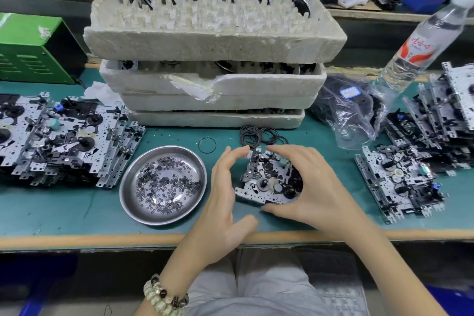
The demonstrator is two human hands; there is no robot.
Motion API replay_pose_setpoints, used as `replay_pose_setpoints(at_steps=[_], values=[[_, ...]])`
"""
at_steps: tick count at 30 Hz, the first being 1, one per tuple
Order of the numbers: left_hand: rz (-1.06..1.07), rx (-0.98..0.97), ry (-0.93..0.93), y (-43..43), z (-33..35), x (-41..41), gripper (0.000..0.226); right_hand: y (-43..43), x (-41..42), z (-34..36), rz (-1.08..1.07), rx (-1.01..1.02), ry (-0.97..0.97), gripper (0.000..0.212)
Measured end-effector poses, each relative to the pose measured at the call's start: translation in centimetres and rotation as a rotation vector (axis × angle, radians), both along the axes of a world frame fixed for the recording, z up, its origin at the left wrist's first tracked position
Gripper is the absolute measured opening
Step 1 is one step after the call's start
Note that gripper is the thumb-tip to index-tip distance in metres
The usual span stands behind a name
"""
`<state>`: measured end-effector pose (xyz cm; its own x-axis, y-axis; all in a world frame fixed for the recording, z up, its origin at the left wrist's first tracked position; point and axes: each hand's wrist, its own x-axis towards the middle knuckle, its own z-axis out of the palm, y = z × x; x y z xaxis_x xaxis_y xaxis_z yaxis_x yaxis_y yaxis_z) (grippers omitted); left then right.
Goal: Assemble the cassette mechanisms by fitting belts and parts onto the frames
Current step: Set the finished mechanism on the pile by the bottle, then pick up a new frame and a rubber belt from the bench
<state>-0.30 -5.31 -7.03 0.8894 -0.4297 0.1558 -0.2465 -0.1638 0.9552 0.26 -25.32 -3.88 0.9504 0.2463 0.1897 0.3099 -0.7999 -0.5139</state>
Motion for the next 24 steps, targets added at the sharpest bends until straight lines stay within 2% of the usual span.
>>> replay_pose_setpoints(at_steps=[4, 8, 12, 16, 24], values=[[-0.019, -0.025, -0.016, -0.1, -0.4, 0.1, 0.091, -3.1, -1.5, 1.6, -0.269, 0.068, -0.194, 0.087], [-0.032, -0.040, -0.035, -0.2, -0.8, 0.2, 0.092, -7.3, -2.9, 2.6, -0.657, 0.084, -0.401, 0.078], [-0.041, -0.038, -0.039, -0.2, -1.1, 0.3, 0.093, -10.1, -3.9, 1.9, -0.921, 0.032, -0.410, 0.080], [-0.050, -0.033, -0.059, -0.2, -1.3, 0.3, 0.093, -11.0, -4.6, 0.8, -0.951, -0.024, -0.265, 0.086], [-0.038, -0.006, -0.035, -0.1, -1.1, 0.3, 0.091, -10.0, -5.2, 0.6, -0.891, -0.219, -0.185, 0.103]])
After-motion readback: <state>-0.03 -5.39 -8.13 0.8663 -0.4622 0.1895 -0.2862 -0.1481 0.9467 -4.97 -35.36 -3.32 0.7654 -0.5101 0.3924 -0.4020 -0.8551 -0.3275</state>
